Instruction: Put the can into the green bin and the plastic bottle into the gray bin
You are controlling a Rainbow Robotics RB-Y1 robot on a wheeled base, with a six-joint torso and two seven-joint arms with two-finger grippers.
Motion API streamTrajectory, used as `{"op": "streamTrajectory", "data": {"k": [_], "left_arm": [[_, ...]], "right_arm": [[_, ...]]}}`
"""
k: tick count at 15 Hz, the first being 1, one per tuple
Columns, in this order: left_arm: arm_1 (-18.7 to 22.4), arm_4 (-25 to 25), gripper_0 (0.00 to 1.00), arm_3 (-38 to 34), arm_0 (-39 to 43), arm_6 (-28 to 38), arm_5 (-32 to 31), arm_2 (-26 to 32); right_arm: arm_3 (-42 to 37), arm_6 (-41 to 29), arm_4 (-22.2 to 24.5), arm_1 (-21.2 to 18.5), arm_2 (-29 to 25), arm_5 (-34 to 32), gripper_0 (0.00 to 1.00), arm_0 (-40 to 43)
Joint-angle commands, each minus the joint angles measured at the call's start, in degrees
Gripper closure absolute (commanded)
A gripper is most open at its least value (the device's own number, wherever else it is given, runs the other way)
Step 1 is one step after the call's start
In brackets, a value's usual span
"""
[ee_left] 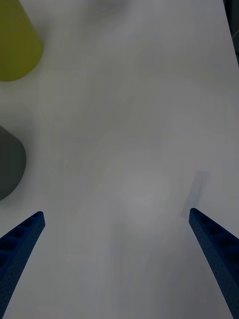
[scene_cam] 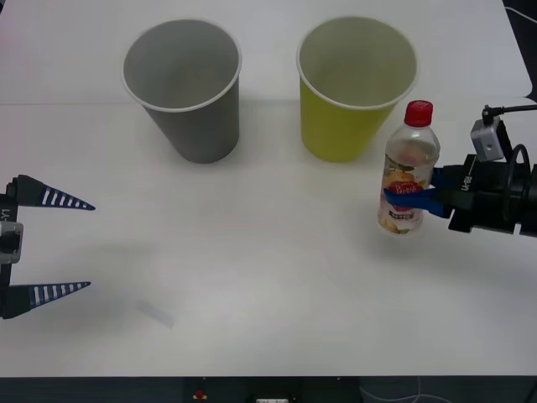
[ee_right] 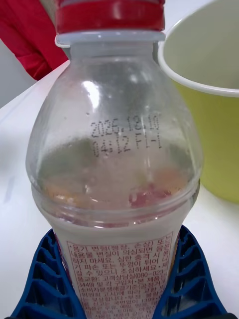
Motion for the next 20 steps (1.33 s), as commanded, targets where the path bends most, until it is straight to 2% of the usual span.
{"op": "streamTrajectory", "data": {"k": [1,4,7,10,13,16,18,20], "left_arm": [[0.00,0.00,0.00,0.00,0.00,0.00,0.00,0.00],[0.00,0.00,0.00,0.00,0.00,0.00,0.00,0.00],[0.00,0.00,0.00,0.00,0.00,0.00,0.00,0.00],[0.00,0.00,0.00,0.00,0.00,0.00,0.00,0.00],[0.00,0.00,0.00,0.00,0.00,0.00,0.00,0.00],[0.00,0.00,0.00,0.00,0.00,0.00,0.00,0.00],[0.00,0.00,0.00,0.00,0.00,0.00,0.00,0.00],[0.00,0.00,0.00,0.00,0.00,0.00,0.00,0.00]], "right_arm": [[-6.65,-13.12,6.46,-0.90,-4.59,-5.06,1.00,0.12],[-16.40,-29.73,13.94,-0.81,-10.30,-13.23,1.00,-0.67],[-21.68,-39.40,15.96,-0.81,-11.27,-18.06,1.00,-4.71],[-21.59,-40.19,16.57,1.30,-11.18,-24.66,1.00,-12.44],[-18.34,-40.19,17.54,4.81,-9.95,-31.86,1.00,-23.08],[-11.83,-40.28,19.47,6.04,-4.15,-33.62,1.00,-34.24],[-7.17,-40.28,24.13,7.98,0.95,-33.62,1.00,-41.54],[-1.46,-40.28,28.96,11.58,4.82,-33.62,1.00,-48.04]]}}
